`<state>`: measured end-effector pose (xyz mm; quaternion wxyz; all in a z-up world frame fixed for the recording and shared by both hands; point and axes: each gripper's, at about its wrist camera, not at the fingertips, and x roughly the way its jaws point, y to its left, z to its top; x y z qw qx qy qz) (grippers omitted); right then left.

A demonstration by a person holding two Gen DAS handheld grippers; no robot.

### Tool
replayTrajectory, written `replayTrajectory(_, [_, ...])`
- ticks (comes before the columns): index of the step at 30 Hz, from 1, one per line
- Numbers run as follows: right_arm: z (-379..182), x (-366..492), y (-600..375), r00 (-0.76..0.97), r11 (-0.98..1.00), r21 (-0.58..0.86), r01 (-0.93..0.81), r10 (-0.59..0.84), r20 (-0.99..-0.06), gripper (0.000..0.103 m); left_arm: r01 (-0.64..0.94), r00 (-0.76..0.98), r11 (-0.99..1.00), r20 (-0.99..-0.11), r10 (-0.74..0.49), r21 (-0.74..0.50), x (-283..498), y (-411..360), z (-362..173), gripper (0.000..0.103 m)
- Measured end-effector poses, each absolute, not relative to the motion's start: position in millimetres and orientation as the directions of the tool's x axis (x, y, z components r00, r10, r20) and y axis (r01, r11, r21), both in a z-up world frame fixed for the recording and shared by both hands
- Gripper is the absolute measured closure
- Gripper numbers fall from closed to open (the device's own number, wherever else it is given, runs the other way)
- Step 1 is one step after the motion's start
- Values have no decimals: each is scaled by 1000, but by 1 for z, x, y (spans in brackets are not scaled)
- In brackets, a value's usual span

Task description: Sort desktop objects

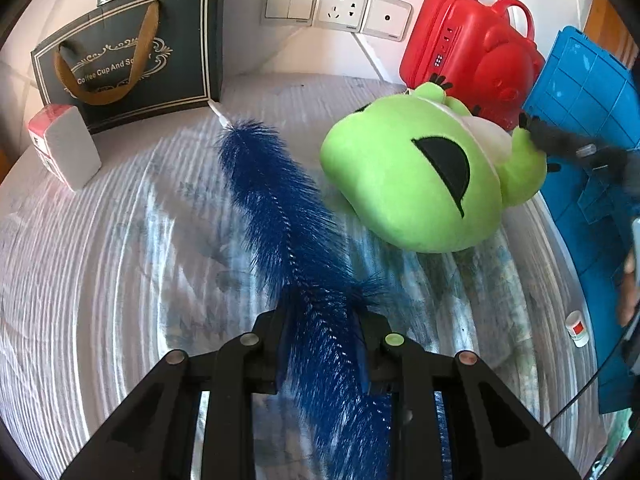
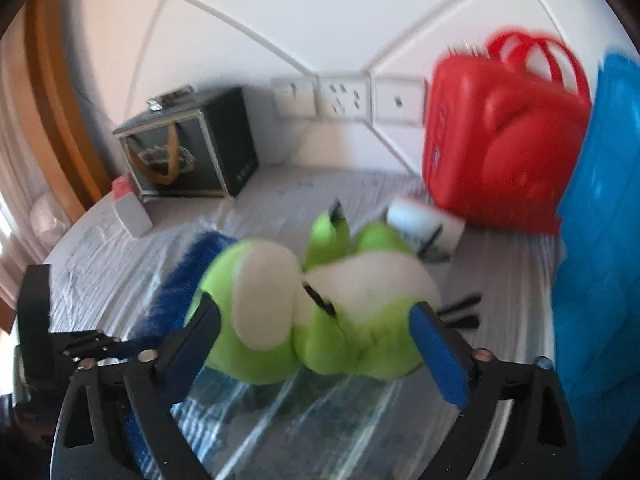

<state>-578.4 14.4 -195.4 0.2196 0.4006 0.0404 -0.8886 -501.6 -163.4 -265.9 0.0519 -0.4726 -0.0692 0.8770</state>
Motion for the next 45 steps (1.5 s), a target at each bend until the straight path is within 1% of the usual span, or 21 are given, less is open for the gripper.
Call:
replayTrajectory(2, [-212,-587,20,-557,-913,117,392,-336,-759,47,-27,-546,-985,-823,157,-170,-502,-163,-266,78])
replayTrajectory(3, [-215,-589,23,-558,-914,125,386,-339,-758,51,-27,-547,-985,-823,156,-169,-502,-163,-266,78])
replayTrajectory(5, [-218,-592,23,-567,-916,109,385,-329,-755,52,-22,-545,-985,-824,155,-170,-503,-164,-267,78])
replayTrajectory(8, [-238,-594,7,-564,-902,-40,429,-233,-792,51,-20,-545,-985,-824,154,-171,-504,-165,-267,78])
replayTrajectory(10, [-246,-590,5,-574,-895,-74,439,-217,-790,56,-17,-545,-986,-825,149,-167,-504,-165,-268,78])
replayTrajectory(11, [-244,-590,8,-570,-898,-53,436,-231,-789,66,-16,-544,-986,-826,148,-166,-504,-166,-268,78])
replayTrajectory(12, [-238,-591,13,-561,-902,-3,432,-266,-784,76,-14,-543,-986,-827,148,-167,-504,-166,-269,78])
replayTrajectory(13, [-232,-591,16,-564,-902,12,431,-280,-777,82,-11,-544,-986,-826,147,-167,-504,-167,-268,78])
replayTrajectory(15, [-214,-589,24,-555,-896,86,437,-343,-758,85,-10,-547,-986,-824,147,-169,-503,-167,-267,78])
replayTrajectory(16, [-207,-587,29,-550,-892,114,438,-366,-751,86,-8,-548,-986,-824,145,-169,-503,-168,-267,78])
replayTrajectory(23, [-187,-566,40,-532,-879,194,437,-426,-732,89,-11,-557,-986,-817,146,-168,-500,-167,-262,78])
replayTrajectory(30, [-163,-545,41,-535,-869,191,456,-439,-722,89,-54,-583,-984,-794,171,-172,-492,-164,-246,78])
replayTrajectory(34, [-145,-528,46,-545,-861,196,469,-457,-703,89,-83,-601,-983,-778,181,-164,-477,-162,-233,82])
replayTrajectory(39, [-122,-513,54,-564,-862,213,460,-468,-680,89,-110,-631,-982,-753,187,-152,-455,-159,-205,87])
replayTrajectory(41, [-112,-504,55,-574,-861,212,463,-473,-668,89,-111,-645,-983,-742,183,-146,-446,-160,-194,93])
replayTrajectory(43, [-99,-492,56,-587,-861,202,467,-473,-657,89,-112,-662,-984,-728,180,-142,-435,-161,-182,95])
replayTrajectory(45, [-87,-483,57,-595,-859,199,472,-477,-647,89,-116,-680,-984,-712,177,-135,-423,-162,-169,95])
